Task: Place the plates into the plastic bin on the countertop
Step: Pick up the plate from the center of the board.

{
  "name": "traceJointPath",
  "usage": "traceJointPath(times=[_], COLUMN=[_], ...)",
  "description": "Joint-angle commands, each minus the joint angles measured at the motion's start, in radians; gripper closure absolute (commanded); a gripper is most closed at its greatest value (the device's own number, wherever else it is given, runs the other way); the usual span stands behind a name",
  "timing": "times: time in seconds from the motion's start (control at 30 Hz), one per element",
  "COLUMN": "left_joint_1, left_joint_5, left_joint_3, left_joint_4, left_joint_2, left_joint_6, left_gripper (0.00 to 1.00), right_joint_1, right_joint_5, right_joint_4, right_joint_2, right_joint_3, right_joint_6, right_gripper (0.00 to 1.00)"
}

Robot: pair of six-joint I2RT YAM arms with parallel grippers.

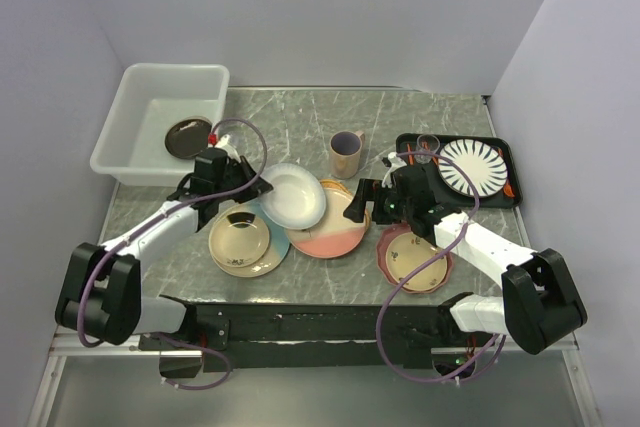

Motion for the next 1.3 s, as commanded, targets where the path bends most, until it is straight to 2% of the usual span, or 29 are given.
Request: traceJointPath(times=[0.0,0.67,1.27], left_joint_1=[0.024,0.164,0.273], left_joint_5=[0.07,0.139,0.173], left_joint_3=[0.08,0.22,0.315], left_joint_4=[0.067,0.064,0.096], left_joint_2=[-0.069,-0.099,-0.057], left_joint_6=[0.002,-0.007,-0.032], left_gripper=[0.99,0.99,0.99], right_joint_1=[0.006,0.004,0.006], right_joint_5=[-0.006,-0.017,-0.026], right_joint_4=[0.036,0.041,0.043], right_joint_2=[-0.005,0.009,0.021], right_joint_3=[0.019,0.022,0.03], right_joint_6=[-0.006,-0.005,-0.003], right_gripper=[0.0,0.0,0.0])
